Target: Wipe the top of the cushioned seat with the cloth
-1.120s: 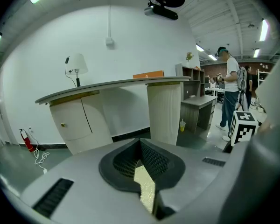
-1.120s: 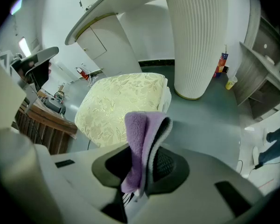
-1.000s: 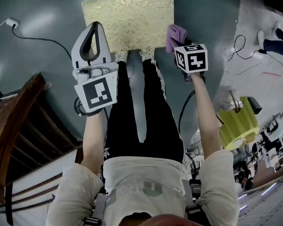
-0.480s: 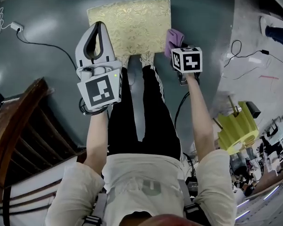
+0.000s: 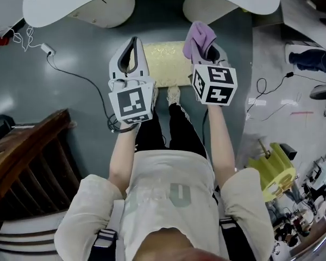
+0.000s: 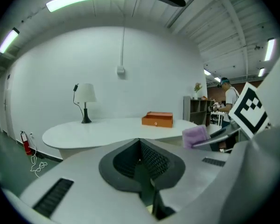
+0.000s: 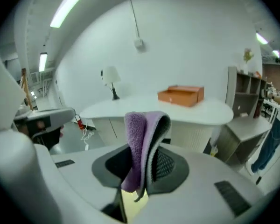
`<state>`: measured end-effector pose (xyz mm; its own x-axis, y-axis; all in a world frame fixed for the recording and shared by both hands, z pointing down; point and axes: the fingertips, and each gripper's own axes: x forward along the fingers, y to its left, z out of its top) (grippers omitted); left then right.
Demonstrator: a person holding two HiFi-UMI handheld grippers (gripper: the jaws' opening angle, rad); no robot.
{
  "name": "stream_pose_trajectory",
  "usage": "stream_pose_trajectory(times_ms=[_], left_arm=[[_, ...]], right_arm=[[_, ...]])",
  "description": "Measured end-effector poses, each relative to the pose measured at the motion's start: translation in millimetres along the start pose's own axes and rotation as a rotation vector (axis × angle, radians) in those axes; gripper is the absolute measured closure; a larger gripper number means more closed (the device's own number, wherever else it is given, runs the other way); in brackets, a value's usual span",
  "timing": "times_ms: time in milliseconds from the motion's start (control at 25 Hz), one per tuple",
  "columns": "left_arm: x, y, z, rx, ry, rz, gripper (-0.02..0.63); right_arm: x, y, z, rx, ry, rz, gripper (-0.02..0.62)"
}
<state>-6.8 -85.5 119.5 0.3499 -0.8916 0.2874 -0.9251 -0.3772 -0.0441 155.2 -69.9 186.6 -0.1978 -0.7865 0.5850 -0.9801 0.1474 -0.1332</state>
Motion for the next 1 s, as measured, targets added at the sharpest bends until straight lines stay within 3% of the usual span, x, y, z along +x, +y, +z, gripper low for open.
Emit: stream_pose_trajectory(times_ms=[160, 280, 520, 640, 1000], left_arm=[[-41.4, 0.8, 77.3, 0.025, -0.049, -0.020, 0.600], [-76.4, 3.6, 110.2, 0.028, -0.060, -0.012, 0.600], [-127.8, -0.7, 149.4, 0.053, -0.149, -0.019, 0.600], [-144.4, -4.7, 146.2, 0.043, -0.163, -0.039, 0.600], [-155.0, -1.0, 150.4, 0.039, -0.183, -0.050, 0.600]], right_arm=[[-84.7, 47.4, 102.8, -0.018, -0.220, -0.001, 0.503], [-141.7, 78.2, 137.5, -0.054, -0.333, 0.003, 0.503], [-202.8, 114.4, 143.4, -0.164, -0.443, -0.015, 0.503], [-212.1, 128.1, 128.9, -0.171, -0.433, 0.006, 0.503], [-222.5, 136.8, 134.7, -0.161, -0.463, 0.012, 0.503]])
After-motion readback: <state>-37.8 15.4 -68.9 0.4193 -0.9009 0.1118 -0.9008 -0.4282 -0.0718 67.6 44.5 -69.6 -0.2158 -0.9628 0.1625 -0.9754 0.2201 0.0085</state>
